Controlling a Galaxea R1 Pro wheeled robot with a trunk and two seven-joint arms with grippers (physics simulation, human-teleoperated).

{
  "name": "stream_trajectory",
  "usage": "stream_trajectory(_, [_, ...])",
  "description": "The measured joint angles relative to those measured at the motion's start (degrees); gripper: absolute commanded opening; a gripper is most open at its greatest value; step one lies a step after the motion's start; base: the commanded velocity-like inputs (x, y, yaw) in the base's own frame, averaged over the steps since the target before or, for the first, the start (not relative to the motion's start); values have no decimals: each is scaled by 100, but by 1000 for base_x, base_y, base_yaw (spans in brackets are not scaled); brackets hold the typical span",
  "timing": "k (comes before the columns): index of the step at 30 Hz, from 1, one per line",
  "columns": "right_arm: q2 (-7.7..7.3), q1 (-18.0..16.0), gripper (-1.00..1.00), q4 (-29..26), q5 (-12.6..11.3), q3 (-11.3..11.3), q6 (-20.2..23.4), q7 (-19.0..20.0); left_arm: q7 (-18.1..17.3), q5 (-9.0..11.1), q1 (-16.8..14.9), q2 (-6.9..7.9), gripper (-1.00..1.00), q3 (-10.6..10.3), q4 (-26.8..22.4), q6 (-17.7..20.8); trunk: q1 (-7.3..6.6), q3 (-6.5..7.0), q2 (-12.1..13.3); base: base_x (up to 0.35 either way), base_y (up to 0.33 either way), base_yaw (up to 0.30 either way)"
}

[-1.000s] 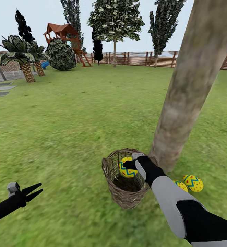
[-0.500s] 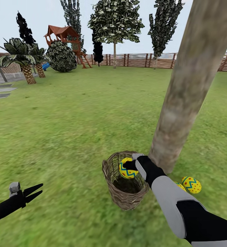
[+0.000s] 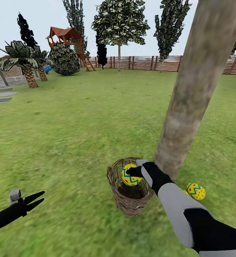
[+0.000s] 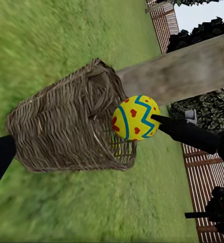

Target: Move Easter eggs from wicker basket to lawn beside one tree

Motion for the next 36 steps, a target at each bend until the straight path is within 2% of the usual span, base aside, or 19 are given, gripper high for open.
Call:
stream_trajectory(3, [-31,1,-100,-178,-3,0,24,64,0,0,0,0,100,0,5,0,-66,54,120,0,0,0])
stream_trajectory(6, [-34,1,-100,-477,-10,-51,279,268,0,0,0,0,100,0,9,0,-132,108,241,0,0,0])
stream_trajectory(15, [-45,2,-100,-557,-9,-150,323,347,0,0,0,0,100,0,9,0,-327,269,602,-82,0,0])
stream_trajectory(16, [-46,2,-100,-558,-12,-230,322,460,0,0,0,0,100,0,9,0,-348,287,642,-325,0,0])
stream_trajectory(18, [-84,2,-100,-558,-21,-352,319,798,0,0,0,0,100,0,1,0,-392,323,722,-334,0,0])
stream_trajectory(23, [-145,3,-100,-559,-22,-488,311,1684,0,-1,0,0,100,0,-8,0,-502,413,923,-337,0,0])
stream_trajectory(25, [-277,3,-100,-552,-28,-510,302,2361,0,0,1,0,100,1,-16,0,-546,449,1003,-338,0,0])
stream_trajectory(27, [-451,3,-100,-532,-47,-532,302,3286,0,0,1,0,100,1,-18,0,-590,485,1083,-338,0,0])
stream_trajectory(29, [-523,3,-100,-499,-55,-661,305,3890,0,0,0,-4,100,-3,-16,0,-634,520,1163,-335,0,0])
stream_trajectory(31, [-544,3,-100,-488,-57,-767,305,4074,2,-1,0,-2,100,-7,-14,0,-679,556,1244,-158,0,0])
stream_trajectory(36, [-503,16,-100,-487,-28,-789,306,4132,-12,-12,-1,-17,100,-16,13,-6,-769,638,1405,-18,0,-102])
